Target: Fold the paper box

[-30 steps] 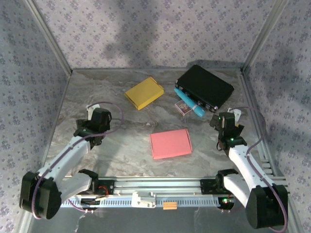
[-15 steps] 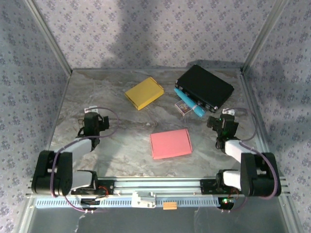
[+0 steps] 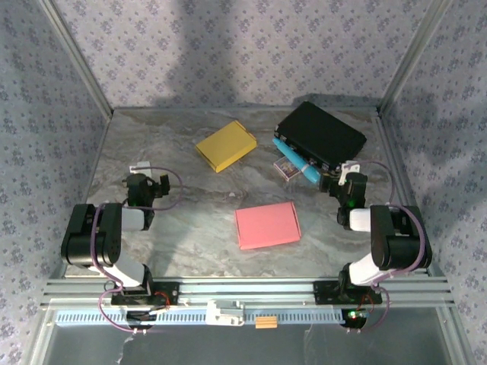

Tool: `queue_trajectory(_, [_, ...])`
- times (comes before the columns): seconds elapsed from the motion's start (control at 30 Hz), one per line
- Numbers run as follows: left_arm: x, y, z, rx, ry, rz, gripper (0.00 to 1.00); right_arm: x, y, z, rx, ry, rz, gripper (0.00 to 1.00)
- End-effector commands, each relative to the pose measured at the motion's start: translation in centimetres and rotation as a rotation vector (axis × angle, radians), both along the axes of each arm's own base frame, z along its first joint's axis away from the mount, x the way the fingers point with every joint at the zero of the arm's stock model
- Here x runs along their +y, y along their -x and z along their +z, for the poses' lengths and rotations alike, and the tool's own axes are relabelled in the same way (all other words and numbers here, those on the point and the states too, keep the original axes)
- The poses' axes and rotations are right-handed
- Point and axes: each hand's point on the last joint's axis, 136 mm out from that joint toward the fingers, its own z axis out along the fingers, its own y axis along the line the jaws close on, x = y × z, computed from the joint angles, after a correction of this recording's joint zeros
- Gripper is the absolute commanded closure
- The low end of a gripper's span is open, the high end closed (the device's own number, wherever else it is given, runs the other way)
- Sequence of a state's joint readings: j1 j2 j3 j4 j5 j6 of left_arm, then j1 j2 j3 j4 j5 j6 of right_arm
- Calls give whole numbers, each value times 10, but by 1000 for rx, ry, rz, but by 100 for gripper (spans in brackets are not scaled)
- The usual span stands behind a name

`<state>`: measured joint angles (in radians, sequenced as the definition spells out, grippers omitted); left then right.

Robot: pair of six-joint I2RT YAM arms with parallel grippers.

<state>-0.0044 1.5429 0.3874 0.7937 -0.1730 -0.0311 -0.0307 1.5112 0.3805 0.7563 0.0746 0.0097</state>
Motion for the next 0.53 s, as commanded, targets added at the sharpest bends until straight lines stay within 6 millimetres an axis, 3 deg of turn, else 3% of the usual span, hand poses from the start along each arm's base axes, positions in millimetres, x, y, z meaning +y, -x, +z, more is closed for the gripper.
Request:
queue_trajectory(0.0, [-2, -9, 18, -70, 26, -10, 0, 1, -9, 12, -45, 34, 9, 1])
queue_trajectory(0.5, [-3, -10, 18, -65, 20, -12, 0, 3, -9, 12, -48, 34, 17, 1])
